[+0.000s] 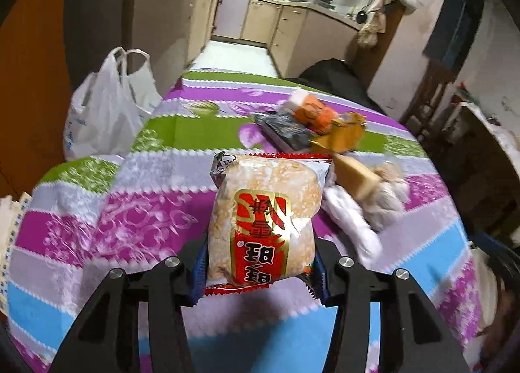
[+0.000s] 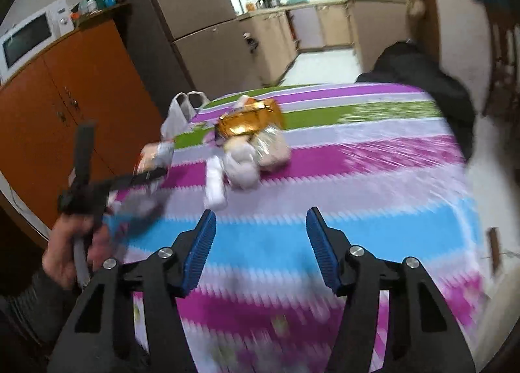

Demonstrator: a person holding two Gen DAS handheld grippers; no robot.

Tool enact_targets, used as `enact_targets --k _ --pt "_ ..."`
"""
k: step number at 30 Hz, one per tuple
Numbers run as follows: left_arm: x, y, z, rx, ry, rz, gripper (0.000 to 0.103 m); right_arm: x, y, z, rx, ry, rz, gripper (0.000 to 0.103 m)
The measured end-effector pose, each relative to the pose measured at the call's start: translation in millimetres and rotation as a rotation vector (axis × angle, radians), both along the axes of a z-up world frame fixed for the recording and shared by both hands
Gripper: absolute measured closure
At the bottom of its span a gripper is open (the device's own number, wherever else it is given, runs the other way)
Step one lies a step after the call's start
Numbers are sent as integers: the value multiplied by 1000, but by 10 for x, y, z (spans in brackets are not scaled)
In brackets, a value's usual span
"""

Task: Collect trash
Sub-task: 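Grasp the red-labelled bread bag with the left tool while the right tool grasps the clear seed bag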

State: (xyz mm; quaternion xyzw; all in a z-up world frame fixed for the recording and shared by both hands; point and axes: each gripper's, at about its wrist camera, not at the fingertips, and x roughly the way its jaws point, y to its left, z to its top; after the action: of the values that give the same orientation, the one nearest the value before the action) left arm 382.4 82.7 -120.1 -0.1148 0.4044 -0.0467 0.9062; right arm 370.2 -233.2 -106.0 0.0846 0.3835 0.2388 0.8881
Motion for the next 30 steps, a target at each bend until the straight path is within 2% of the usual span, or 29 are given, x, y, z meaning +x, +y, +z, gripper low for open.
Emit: enact_targets --k 2,4,8,12,17,18,21,23,30 --pt "-49 -44 27 -15 5 -15 51 390 78 -85 46 71 -18 47" --pt "-71 -61 21 -32 7 -21 51 720 179 -165 33 127 -46 47" --pt "-72 -71 18 -55 4 -26 51 1123 295 -256 76 202 -80 47" --pt "-34 -73 7 -66 8 -31 51 1335 439 -375 37 259 -93 47" --pt "3 -76 -26 -71 20 -31 51 1324 602 -429 -19 289 -67 47" --pt "5 -80 -30 -71 21 -29 51 1302 622 -425 -32 282 -61 52" --pt "3 -113 -24 -58 16 -28 51 1236 601 -377 -41 242 -64 60" --pt "-2 -145 -13 -45 8 -25 51 1206 539 -313 -32 192 -84 60" --pt "-106 -207 24 -33 -14 -11 51 742 339 8 -101 -5 -134 61"
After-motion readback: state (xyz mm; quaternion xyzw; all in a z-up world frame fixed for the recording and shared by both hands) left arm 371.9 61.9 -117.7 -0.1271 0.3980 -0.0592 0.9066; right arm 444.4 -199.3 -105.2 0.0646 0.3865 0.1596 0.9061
